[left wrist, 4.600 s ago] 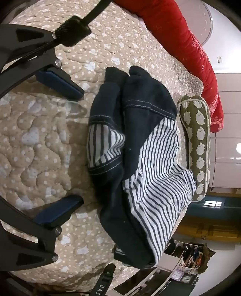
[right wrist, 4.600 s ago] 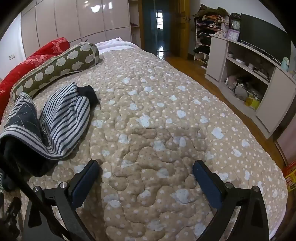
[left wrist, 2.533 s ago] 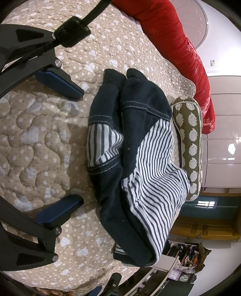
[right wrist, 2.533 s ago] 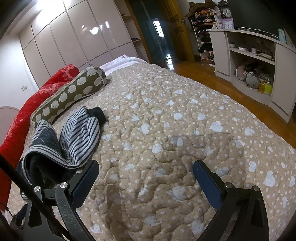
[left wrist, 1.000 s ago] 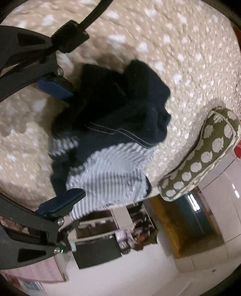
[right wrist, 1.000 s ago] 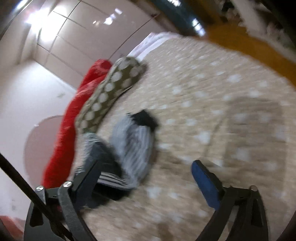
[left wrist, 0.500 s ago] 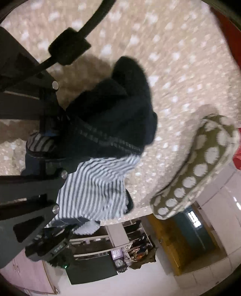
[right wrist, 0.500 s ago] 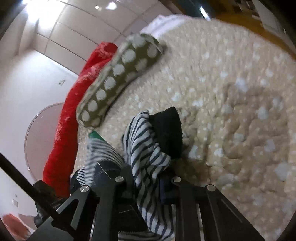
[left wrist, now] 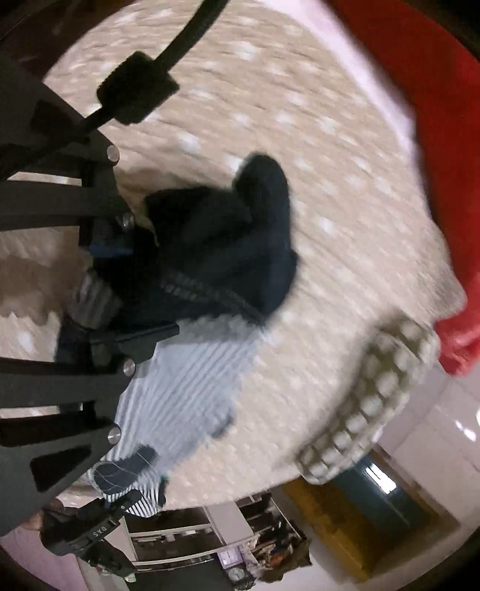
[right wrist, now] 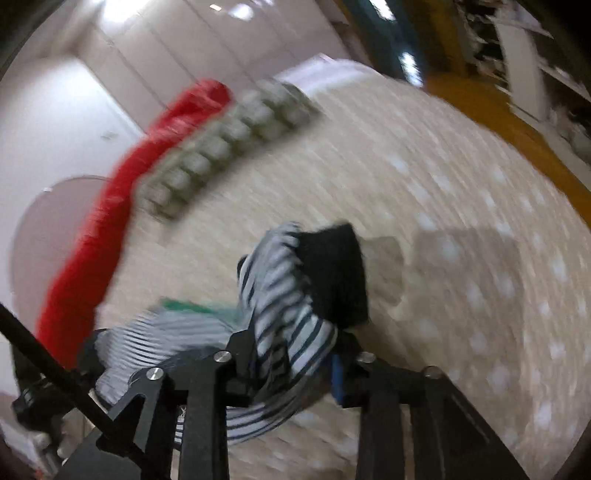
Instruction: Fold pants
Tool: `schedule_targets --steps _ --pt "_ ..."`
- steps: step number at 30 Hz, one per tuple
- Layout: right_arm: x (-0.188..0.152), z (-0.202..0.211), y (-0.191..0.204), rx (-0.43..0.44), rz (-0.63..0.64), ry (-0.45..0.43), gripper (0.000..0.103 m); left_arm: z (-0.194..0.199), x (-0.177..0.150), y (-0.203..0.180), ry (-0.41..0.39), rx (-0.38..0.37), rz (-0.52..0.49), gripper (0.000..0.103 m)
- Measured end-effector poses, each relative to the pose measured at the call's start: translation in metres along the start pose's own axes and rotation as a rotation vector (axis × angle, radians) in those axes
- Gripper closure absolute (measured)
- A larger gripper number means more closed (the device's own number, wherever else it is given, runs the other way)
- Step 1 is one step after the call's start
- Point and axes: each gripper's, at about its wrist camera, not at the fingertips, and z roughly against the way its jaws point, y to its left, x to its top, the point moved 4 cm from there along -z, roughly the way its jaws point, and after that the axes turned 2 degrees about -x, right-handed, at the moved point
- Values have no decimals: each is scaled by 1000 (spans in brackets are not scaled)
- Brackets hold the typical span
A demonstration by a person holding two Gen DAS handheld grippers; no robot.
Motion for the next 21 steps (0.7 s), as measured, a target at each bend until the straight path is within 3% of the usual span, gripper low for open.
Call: schedule_targets --steps 3,6,8,11,15,21 --pt "-7 16 -23 10 -75 -33 56 19 -7 17 -32 -29 16 68" --pt "-3 39 -40 -76 -111 -111 43 43 -5 28 -104 -11 29 67" --pt "0 60 -47 -128 -133 -176 43 56 -3 35 -136 -18 46 67" --pt "2 79 -40 -96 -111 -219 43 68 -7 35 -143 -48 61 67" --pt "-12 76 -1 -17 17 -185 42 65 -15 23 -119 -81 52 67" --pt "-60 40 72 69 313 -63 38 57 -23 6 -80 -96 22 63"
